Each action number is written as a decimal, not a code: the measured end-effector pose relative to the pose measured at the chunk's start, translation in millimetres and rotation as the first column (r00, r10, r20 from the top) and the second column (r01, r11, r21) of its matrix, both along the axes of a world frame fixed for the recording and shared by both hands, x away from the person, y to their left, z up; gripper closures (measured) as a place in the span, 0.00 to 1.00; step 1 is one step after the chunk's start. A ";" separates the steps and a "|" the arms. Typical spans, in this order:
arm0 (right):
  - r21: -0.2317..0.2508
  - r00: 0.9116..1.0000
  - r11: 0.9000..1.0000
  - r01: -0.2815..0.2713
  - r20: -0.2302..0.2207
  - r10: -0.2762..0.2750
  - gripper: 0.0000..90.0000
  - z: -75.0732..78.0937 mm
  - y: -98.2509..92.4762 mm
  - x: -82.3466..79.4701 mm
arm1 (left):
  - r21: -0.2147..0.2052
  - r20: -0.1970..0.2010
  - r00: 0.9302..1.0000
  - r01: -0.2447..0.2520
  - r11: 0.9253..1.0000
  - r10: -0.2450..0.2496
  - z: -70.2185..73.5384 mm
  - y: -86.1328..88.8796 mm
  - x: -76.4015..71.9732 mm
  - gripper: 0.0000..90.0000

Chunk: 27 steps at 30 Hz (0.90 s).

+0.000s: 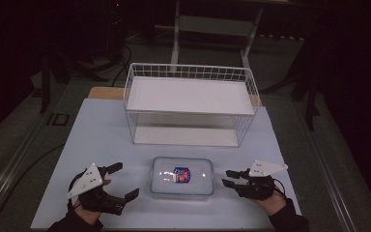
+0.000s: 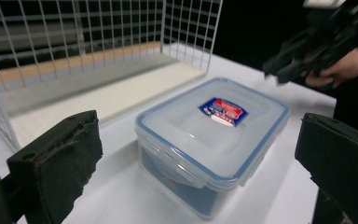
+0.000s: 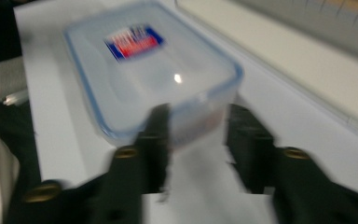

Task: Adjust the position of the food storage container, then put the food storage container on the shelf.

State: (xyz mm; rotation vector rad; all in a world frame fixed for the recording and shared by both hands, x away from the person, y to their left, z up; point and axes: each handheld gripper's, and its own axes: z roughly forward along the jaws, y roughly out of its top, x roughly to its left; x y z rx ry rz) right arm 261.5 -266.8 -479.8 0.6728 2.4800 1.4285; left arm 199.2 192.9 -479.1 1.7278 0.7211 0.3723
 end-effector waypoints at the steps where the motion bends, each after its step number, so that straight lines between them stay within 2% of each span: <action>1: 0.021 1.000 1.000 -0.002 0.009 0.002 0.45 4.2 1.3 -3.0 | 0.002 -0.018 1.000 0.014 1.000 -0.014 3.0 -2.1 0.8 0.01; 4: 0.085 0.999 0.996 -0.012 0.035 0.009 0.20 15.4 4.6 -9.6 | 0.034 -0.047 0.998 0.042 0.999 -0.040 14.0 -10.7 3.2 0.01; 5: 0.087 0.999 0.996 -0.007 0.049 0.002 0.17 18.9 6.1 -11.6 | 0.040 -0.052 0.998 0.049 0.998 -0.047 17.9 -13.5 4.3 0.01; 7: 0.108 0.998 0.994 -0.015 0.055 0.009 0.14 25.3 8.8 -14.2 | 0.044 -0.061 0.996 0.067 0.997 -0.064 24.2 -17.9 7.3 0.01; 9: 0.095 0.995 0.995 -0.001 0.095 -0.008 0.12 31.3 13.1 -18.1 | 0.031 -0.077 0.994 0.084 0.996 -0.082 27.8 -20.6 11.5 0.01; 11: 0.089 0.991 0.996 0.023 0.126 -0.034 0.12 36.7 17.1 -20.6 | -0.014 -0.087 0.993 0.074 0.997 -0.075 29.8 -21.2 15.4 0.01; 13: 0.073 0.984 0.996 0.042 0.171 -0.053 0.13 40.9 21.5 -24.3 | -0.046 -0.120 0.988 0.089 0.995 -0.094 32.0 -22.2 20.4 0.01; 15: 0.063 0.984 0.997 0.035 0.170 -0.045 0.15 43.6 25.2 -24.1 | -0.026 -0.123 0.989 0.078 0.997 -0.080 33.8 -24.4 23.0 0.01; 16: 0.067 0.984 0.997 0.046 0.171 -0.057 0.16 44.0 26.6 -23.9 | -0.015 -0.133 0.988 0.078 0.997 -0.079 34.3 -25.6 24.9 0.01; 19: 0.073 0.982 0.996 0.054 0.176 -0.066 0.16 42.3 31.0 -22.5 | -0.025 -0.189 0.979 0.076 0.997 -0.079 32.5 -27.7 34.0 0.01; 20: 0.080 0.983 0.995 0.055 0.173 -0.069 0.16 41.8 31.8 -21.7 | -0.028 -0.217 0.973 0.078 0.997 -0.082 30.9 -28.4 37.5 0.01; 22: 0.114 0.990 0.992 0.053 0.126 -0.067 0.18 41.7 32.7 -20.7 | -0.031 -0.273 0.960 0.062 0.998 -0.068 26.5 -29.9 44.3 0.01; 24: 0.084 0.986 0.993 0.084 0.135 -0.094 0.17 42.4 34.7 -20.5 | -0.037 -0.321 0.946 0.046 0.998 -0.055 21.3 -30.8 50.3 0.01; 25: 0.069 0.985 0.992 0.106 0.132 -0.114 0.16 42.4 35.7 -20.8 | -0.044 -0.350 0.935 0.046 0.998 -0.059 18.3 -30.6 53.6 0.01; 26: 0.059 0.986 0.991 0.120 0.108 -0.126 0.15 42.0 36.2 -20.4 | -0.047 -0.378 0.924 0.042 0.998 -0.057 14.8 -30.7 56.8 0.01; 27: 0.059 0.986 0.991 0.120 0.108 -0.126 0.15 42.0 36.2 -20.4 | -0.047 -0.378 0.924 0.042 0.998 -0.057 14.8 -30.7 56.8 0.02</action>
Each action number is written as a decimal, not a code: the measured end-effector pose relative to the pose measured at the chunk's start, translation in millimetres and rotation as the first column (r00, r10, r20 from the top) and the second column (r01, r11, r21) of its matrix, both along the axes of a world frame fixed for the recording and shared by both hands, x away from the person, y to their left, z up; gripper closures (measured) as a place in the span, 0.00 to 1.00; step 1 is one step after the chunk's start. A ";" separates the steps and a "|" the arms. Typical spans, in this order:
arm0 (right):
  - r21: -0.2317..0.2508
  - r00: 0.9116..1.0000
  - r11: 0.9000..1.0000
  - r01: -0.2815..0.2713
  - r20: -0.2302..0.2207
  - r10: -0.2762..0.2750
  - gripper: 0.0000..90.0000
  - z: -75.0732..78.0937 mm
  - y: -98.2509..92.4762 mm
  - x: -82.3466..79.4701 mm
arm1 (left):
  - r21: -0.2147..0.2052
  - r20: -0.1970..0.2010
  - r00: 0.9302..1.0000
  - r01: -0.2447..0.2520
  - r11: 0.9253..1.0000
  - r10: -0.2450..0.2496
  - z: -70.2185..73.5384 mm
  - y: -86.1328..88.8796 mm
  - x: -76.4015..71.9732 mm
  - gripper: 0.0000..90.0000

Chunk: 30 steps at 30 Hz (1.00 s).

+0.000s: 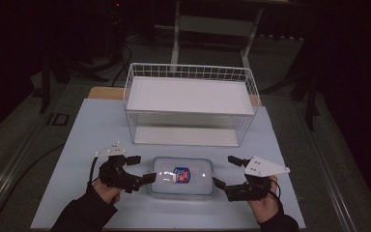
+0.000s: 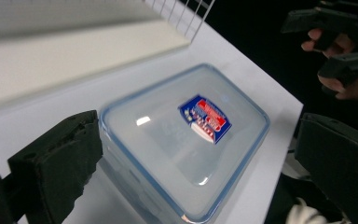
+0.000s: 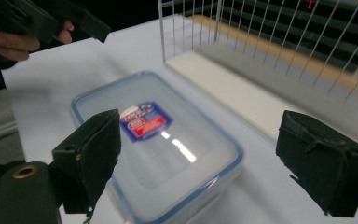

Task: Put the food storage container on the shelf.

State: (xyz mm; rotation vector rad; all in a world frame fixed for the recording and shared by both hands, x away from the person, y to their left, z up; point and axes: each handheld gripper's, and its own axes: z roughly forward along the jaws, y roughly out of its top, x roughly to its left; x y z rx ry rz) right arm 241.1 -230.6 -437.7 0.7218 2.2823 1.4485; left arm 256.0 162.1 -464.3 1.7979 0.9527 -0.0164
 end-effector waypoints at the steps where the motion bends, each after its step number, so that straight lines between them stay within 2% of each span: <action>1: 0.012 1.000 1.000 0.002 -0.027 -0.001 0.14 -1.0 0.1 0.7 | 0.007 -0.067 0.998 -0.014 1.000 0.014 -9.2 0.3 6.6 0.02; 2: 0.049 0.996 0.999 -0.008 -0.085 0.012 0.12 -4.7 -0.2 2.6 | 0.002 -0.119 0.993 -0.023 1.000 0.023 -15.1 0.9 10.6 0.02; 3: 0.064 0.993 0.998 0.000 -0.117 0.008 0.12 -7.2 0.2 4.4 | -0.004 -0.153 0.988 -0.028 1.000 0.027 -18.5 1.2 13.0 0.02; 4: 0.059 0.990 0.998 0.014 -0.140 -0.006 0.12 -8.5 1.0 5.8 | -0.001 -0.193 0.981 -0.027 1.000 0.027 -23.7 1.2 16.3 0.06; 5: 0.058 0.988 0.998 0.033 -0.155 -0.023 0.12 -10.5 0.9 6.6 | 0.010 -0.210 0.977 -0.032 0.999 0.033 -27.2 0.8 18.2 0.08; 6: 0.063 0.985 0.997 0.034 -0.168 -0.023 0.11 -12.1 0.2 7.5 | 0.005 -0.228 0.973 -0.031 1.000 0.031 -29.9 0.7 19.7 0.10; 8: 0.072 0.977 0.996 0.059 -0.209 -0.043 0.11 -14.9 -0.1 9.8 | -0.033 -0.285 0.958 -0.024 0.999 0.013 -37.3 2.7 24.5 0.12; 9: 0.075 0.975 0.995 0.061 -0.217 -0.044 0.11 -16.6 -0.8 10.3 | -0.038 -0.308 0.951 -0.031 0.999 0.018 -40.6 3.2 27.2 0.15; 10: 0.073 0.972 0.996 0.060 -0.231 -0.042 0.11 -18.2 -1.1 10.8 | -0.043 -0.340 0.940 -0.038 0.998 0.021 -44.4 3.8 30.4 0.16; 11: 0.070 0.967 0.996 0.063 -0.252 -0.043 0.11 -20.2 -1.3 11.7 | -0.054 -0.356 0.934 -0.040 0.998 0.019 -46.5 4.2 31.9 0.16; 13: 0.063 0.959 0.996 0.068 -0.279 -0.048 0.11 -23.3 -2.0 12.8 | -0.071 -0.397 0.918 -0.043 0.997 0.011 -52.4 5.6 36.5 0.18; 15: 0.062 0.948 0.996 0.071 -0.314 -0.048 0.11 -26.9 -3.3 14.6 | -0.079 -0.423 0.906 -0.046 0.996 0.009 -56.1 6.7 39.0 0.21; 16: 0.061 0.941 0.995 0.074 -0.334 -0.050 0.11 -28.6 -4.1 15.5 | -0.099 -0.438 0.899 -0.047 0.994 -0.001 -58.4 7.5 40.3 0.22; 18: 0.056 0.934 0.995 0.081 -0.354 -0.056 0.11 -31.6 -5.5 17.2 | -0.121 -0.472 0.882 -0.045 0.992 -0.018 -63.0 8.6 42.7 0.25; 20: 0.049 0.928 0.995 0.082 -0.368 -0.058 0.11 -32.7 -6.4 18.0 | -0.161 -0.500 0.864 -0.038 0.986 -0.048 -67.4 9.9 44.5 0.32; 21: 0.051 0.926 0.995 0.084 -0.372 -0.059 0.11 -33.0 -7.0 18.5 | -0.174 -0.508 0.859 -0.034 0.984 -0.060 -69.3 10.2 45.0 0.35; 22: 0.053 0.923 0.995 0.085 -0.380 -0.059 0.11 -32.9 -7.5 18.9 | -0.210 -0.519 0.849 -0.014 0.978 -0.100 -71.9 10.5 45.7 0.41; 24: 0.053 0.921 0.995 0.085 -0.385 -0.058 0.11 -32.8 -7.8 19.1 | -0.206 -0.522 0.846 -0.007 0.978 -0.104 -72.9 10.0 45.8 0.48; 25: 0.052 0.919 0.995 0.090 -0.390 -0.062 0.12 -32.6 -8.2 19.2 | -0.204 -0.523 0.846 -0.003 0.979 -0.106 -74.7 10.9 46.3 0.48; 26: 0.054 0.914 0.995 0.085 -0.401 -0.057 0.14 -32.8 -8.4 19.4 | -0.225 -0.536 0.836 -0.011 0.974 -0.114 -76.6 12.6 47.0 0.53; 27: 0.053 0.912 0.995 0.086 -0.405 -0.058 0.14 -33.4 -8.7 19.5 | -0.236 -0.545 0.830 -0.020 0.972 -0.116 -77.7 13.7 47.2 0.54; 30: 0.049 0.898 0.995 0.091 -0.435 -0.060 0.14 -36.9 -8.6 20.1 | -0.227 -0.527 0.840 0.004 0.974 -0.126 -76.0 13.1 45.8 0.56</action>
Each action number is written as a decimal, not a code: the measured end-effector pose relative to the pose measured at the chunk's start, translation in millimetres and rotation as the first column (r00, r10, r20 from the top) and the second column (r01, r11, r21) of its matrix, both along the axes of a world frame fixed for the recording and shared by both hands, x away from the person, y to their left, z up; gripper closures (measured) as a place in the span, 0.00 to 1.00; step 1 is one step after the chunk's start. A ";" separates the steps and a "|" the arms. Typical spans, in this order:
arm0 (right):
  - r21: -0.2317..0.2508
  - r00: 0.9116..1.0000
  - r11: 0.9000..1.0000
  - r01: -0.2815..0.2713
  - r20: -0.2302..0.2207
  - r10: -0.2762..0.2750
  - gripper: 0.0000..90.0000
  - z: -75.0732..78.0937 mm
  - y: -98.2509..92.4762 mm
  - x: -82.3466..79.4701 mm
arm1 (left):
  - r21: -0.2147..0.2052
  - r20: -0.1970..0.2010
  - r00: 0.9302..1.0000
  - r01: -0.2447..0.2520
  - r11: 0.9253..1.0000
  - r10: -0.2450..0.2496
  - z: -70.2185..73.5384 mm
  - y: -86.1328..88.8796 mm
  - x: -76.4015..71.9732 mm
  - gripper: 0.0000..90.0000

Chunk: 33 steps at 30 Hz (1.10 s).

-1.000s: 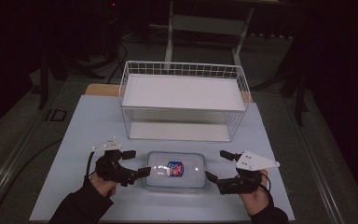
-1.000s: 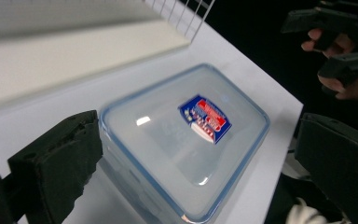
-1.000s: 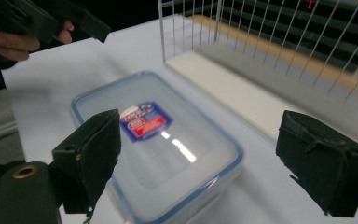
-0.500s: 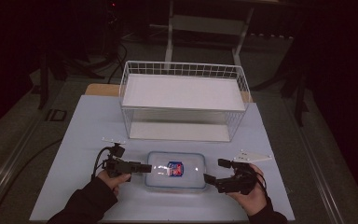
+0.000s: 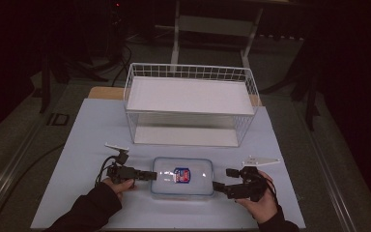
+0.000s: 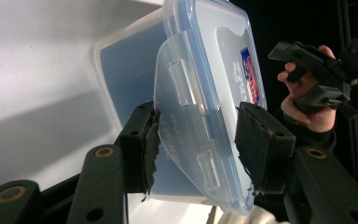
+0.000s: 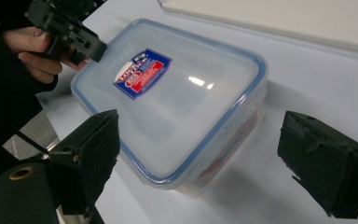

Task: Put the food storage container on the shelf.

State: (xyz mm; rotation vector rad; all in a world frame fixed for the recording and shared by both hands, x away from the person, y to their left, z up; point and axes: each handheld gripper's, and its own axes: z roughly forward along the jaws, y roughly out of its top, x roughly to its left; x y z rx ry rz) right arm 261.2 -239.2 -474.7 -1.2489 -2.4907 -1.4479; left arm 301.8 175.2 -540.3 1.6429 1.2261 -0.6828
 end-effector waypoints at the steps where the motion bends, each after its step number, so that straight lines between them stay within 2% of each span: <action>1: 0.001 1.000 1.000 0.002 -0.013 -0.002 0.15 -1.8 0.0 0.7 | 0.004 0.009 1.000 0.007 1.000 -0.007 1.9 -0.8 -0.9 0.56; 3: 0.011 0.999 1.000 0.001 -0.045 -0.001 0.15 -5.0 -0.4 1.8 | 0.008 0.036 0.999 0.025 1.000 -0.025 5.8 -1.9 -3.5 0.59; 6: 0.028 0.997 1.000 0.001 -0.082 0.001 0.15 -9.0 -1.3 4.2 | 0.036 0.096 0.994 0.056 0.998 -0.060 12.6 -5.4 -9.5 0.61; 7: 0.034 0.996 0.999 0.001 -0.093 0.002 0.15 -10.1 -1.5 4.8 | 0.047 0.118 0.991 0.064 0.997 -0.069 14.6 -6.5 -11.5 0.61; 11: 0.056 0.991 0.998 -0.007 -0.135 0.015 0.16 -13.8 -2.3 6.0 | 0.061 0.163 0.982 0.084 0.995 -0.093 18.2 -7.8 -17.5 0.63; 16: 0.083 0.986 0.996 -0.016 -0.166 0.029 0.25 -16.2 -5.0 8.0 | 0.060 0.220 0.968 0.109 0.992 -0.120 18.7 -6.6 -23.0 0.64; 18: 0.096 0.982 0.995 -0.015 -0.183 0.033 0.25 -16.9 -5.8 8.9 | 0.057 0.222 0.967 0.111 0.992 -0.121 18.5 -6.1 -23.8 0.64; 19: 0.108 0.980 0.994 -0.013 -0.196 0.034 0.27 -18.2 -6.9 10.0 | 0.056 0.233 0.964 0.114 0.992 -0.124 18.3 -5.7 -25.1 0.64; 20: 0.113 0.976 0.993 -0.020 -0.214 0.044 0.33 -21.3 -7.5 10.6 | 0.057 0.236 0.964 0.114 0.992 -0.124 18.5 -5.7 -25.8 0.65; 24: 0.131 0.967 0.990 -0.046 -0.242 0.077 0.47 -26.8 -7.3 11.1 | 0.065 0.254 0.958 0.120 0.991 -0.133 19.6 -5.8 -28.3 0.65; 27: 0.134 0.962 0.990 -0.053 -0.257 0.086 0.54 -28.8 -7.0 11.0 | 0.070 0.255 0.958 0.120 0.990 -0.134 19.9 -5.5 -29.9 0.65; 28: 0.138 0.963 0.989 -0.054 -0.254 0.088 0.58 -29.2 -8.2 11.3 | 0.064 0.251 0.960 0.115 0.991 -0.128 19.1 -5.1 -30.5 0.65; 30: 0.167 0.958 0.985 -0.048 -0.271 0.092 0.59 -30.9 -11.2 12.0 | 0.066 0.261 0.957 0.113 0.991 -0.126 19.2 -5.2 -32.3 0.65; 33: 0.179 0.958 0.983 -0.048 -0.269 0.096 0.60 -31.6 -12.5 10.1 | 0.070 0.266 0.956 0.104 0.992 -0.119 20.1 -5.8 -34.9 0.65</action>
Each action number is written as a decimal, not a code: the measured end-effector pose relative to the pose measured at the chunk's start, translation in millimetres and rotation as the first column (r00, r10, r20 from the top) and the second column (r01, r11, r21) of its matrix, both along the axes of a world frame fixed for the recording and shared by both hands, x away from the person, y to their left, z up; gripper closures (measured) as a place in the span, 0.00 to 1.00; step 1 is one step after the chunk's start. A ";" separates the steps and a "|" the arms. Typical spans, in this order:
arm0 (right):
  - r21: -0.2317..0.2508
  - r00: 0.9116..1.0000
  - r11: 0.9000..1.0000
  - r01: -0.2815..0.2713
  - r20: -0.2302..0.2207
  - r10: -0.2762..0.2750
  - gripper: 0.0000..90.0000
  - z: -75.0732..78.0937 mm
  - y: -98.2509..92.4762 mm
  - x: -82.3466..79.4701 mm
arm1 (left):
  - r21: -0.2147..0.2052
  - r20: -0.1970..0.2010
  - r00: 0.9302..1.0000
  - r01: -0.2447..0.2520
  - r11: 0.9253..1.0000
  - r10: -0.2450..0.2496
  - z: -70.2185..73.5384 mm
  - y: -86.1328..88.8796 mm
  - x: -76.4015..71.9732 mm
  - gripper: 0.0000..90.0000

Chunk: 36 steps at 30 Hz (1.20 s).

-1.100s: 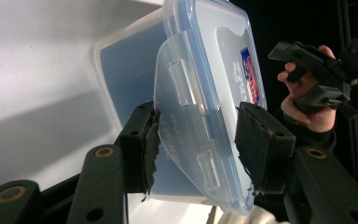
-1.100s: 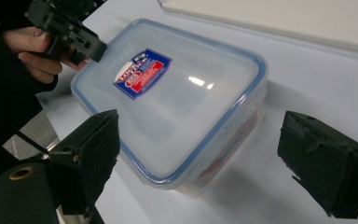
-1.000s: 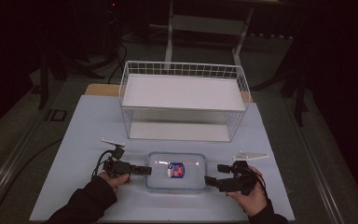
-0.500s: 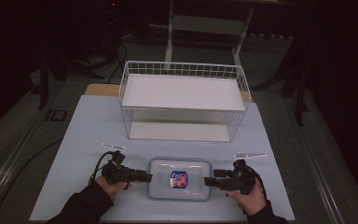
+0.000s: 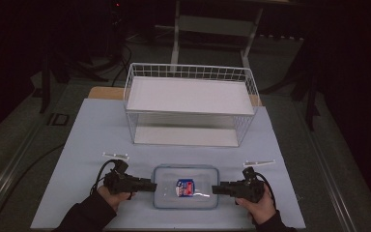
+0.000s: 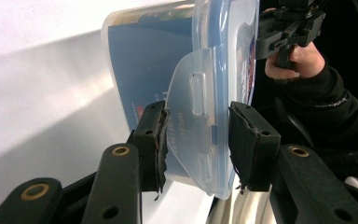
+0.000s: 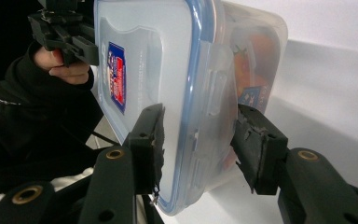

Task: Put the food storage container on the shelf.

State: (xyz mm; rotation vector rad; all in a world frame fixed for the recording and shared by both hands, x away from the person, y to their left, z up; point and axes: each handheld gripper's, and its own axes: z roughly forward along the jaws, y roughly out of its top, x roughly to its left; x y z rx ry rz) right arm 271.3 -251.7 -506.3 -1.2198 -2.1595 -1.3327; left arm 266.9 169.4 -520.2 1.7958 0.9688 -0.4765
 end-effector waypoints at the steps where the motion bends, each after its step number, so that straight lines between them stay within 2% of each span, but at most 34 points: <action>1: -0.001 1.000 1.000 0.002 0.004 -0.002 0.60 0.2 -0.1 -1.1 | 0.002 -0.003 1.000 -0.007 1.000 0.007 0.3 -0.2 -1.0 0.65; 7: -0.014 1.000 1.000 0.006 0.030 -0.006 0.61 5.0 0.7 -5.3 | 0.013 0.020 0.999 -0.039 0.999 0.038 5.8 -3.1 -4.9 0.65; 14: -0.011 0.996 1.000 0.022 0.091 -0.021 0.61 20.1 -1.0 4.2 | 0.022 0.090 0.994 -0.060 0.998 0.057 21.0 -7.8 3.7 0.64; 21: -0.004 0.987 0.999 0.045 0.157 -0.044 0.61 34.4 -7.3 18.9 | 0.018 0.136 0.988 -0.072 0.997 0.069 33.8 -14.8 20.3 0.64; 26: -0.002 0.980 0.999 0.054 0.191 -0.053 0.60 41.4 -9.7 32.4 | 0.007 0.171 0.981 -0.097 0.995 0.094 40.0 -17.5 32.9 0.64; 30: 0.000 0.973 0.998 0.064 0.220 -0.062 0.60 45.7 -10.8 45.7 | -0.007 0.199 0.973 -0.119 0.993 0.118 40.9 -20.0 43.7 0.64; 32: -0.001 0.971 0.997 0.071 0.230 -0.069 0.60 46.3 -11.6 53.1 | 0.000 0.206 0.970 -0.133 0.991 0.130 40.6 -22.2 50.0 0.64; 33: -0.001 0.971 0.997 0.071 0.230 -0.069 0.60 46.3 -11.6 53.1 | 0.000 0.206 0.970 -0.133 0.991 0.130 40.6 -22.2 50.0 0.63; 36: 0.002 0.970 0.996 0.086 0.228 -0.084 0.60 43.3 -13.1 67.2 | -0.003 0.212 0.965 -0.154 0.988 0.152 37.8 -25.8 63.3 0.63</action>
